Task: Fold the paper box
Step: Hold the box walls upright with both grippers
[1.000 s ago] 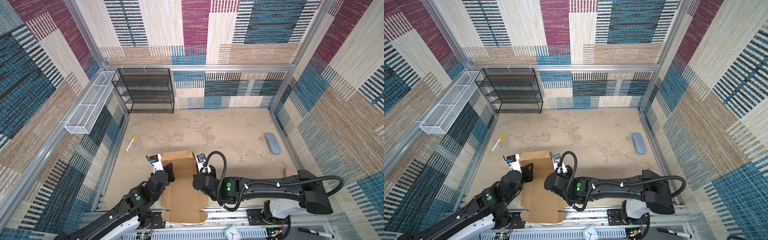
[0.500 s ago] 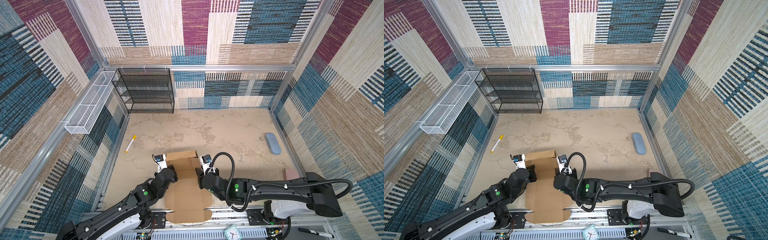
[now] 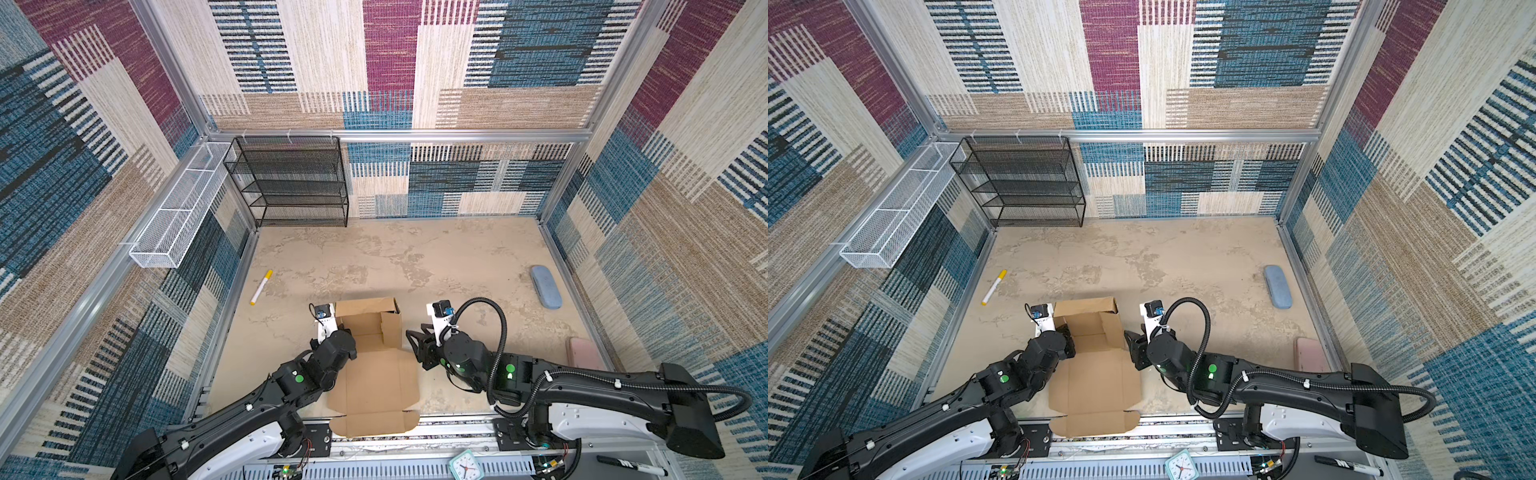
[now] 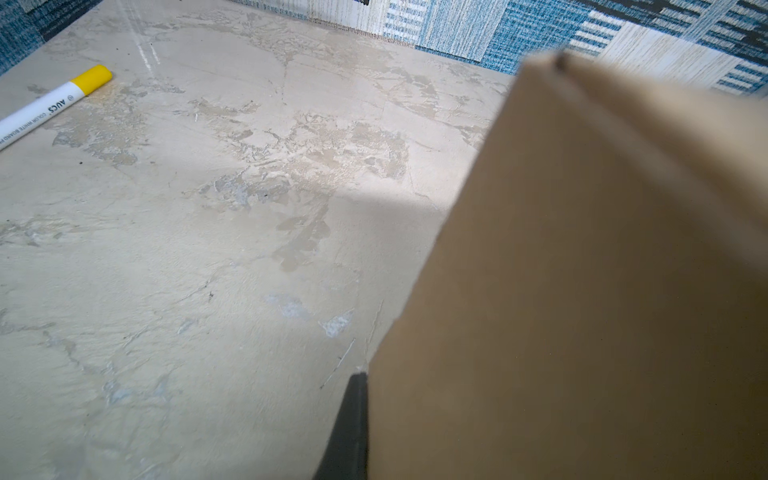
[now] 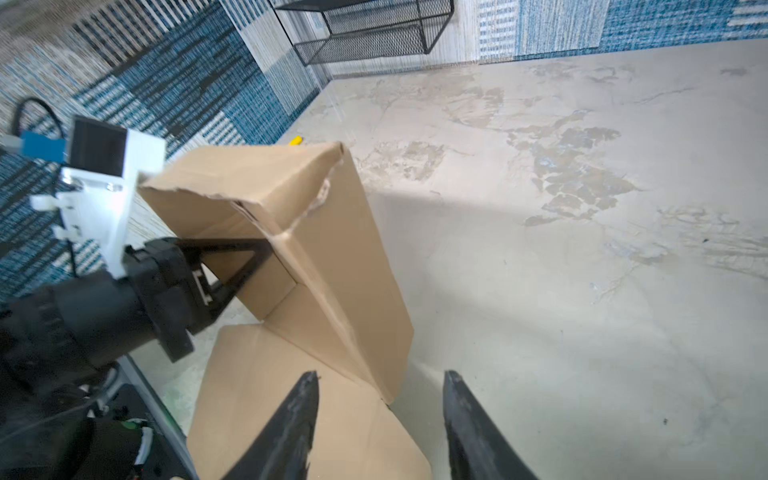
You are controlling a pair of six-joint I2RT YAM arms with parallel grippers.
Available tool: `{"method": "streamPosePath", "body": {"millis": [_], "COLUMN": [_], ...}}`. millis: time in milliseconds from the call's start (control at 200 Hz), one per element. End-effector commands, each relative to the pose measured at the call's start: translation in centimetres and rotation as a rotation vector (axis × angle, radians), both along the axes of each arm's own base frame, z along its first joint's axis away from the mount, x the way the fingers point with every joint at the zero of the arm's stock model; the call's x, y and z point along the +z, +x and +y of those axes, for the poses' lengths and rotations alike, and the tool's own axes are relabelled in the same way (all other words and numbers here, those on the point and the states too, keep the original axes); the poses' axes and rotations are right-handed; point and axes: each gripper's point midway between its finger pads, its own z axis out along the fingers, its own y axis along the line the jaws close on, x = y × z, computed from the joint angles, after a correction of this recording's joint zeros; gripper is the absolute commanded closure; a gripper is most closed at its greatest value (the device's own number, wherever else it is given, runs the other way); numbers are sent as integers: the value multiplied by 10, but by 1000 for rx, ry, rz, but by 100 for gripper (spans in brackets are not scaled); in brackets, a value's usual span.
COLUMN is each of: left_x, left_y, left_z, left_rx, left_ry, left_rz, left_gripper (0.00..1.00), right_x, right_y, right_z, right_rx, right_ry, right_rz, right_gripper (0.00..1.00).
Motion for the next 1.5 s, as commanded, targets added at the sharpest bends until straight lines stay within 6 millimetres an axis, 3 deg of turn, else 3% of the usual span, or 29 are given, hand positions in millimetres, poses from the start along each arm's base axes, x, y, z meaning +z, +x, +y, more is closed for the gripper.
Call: {"method": "streamPosePath", "body": {"millis": [0, 230, 466, 711, 881, 1227, 1492], "left_x": [13, 8, 6, 2, 7, 26, 25], "left_y": [5, 5, 4, 1, 0, 0, 1], "left_z": [-3, -5, -7, -11, -15, -21, -29], "left_rx": [-3, 1, -7, -11, 0, 85, 112], "left_ry": [-7, -18, -3, 18, 68, 152, 171], "left_rz": [-43, -28, -24, -19, -30, -38, -5], "left_gripper": [100, 100, 100, 100, 100, 100, 100], "right_x": [14, 5, -15, -16, -18, -47, -57], "right_y": [-6, 2, 38, 55, 62, 77, 76], "right_z": [19, 41, 30, 34, 35, 23, 29], "right_rx": [113, 141, -27, -24, -53, -190, -183], "right_ry": [50, 20, -95, -64, -86, -282, -296], "right_rz": [-64, -109, -118, -109, -98, -43, 0], "right_gripper": [47, 45, 52, 64, 80, 100, 100]}}
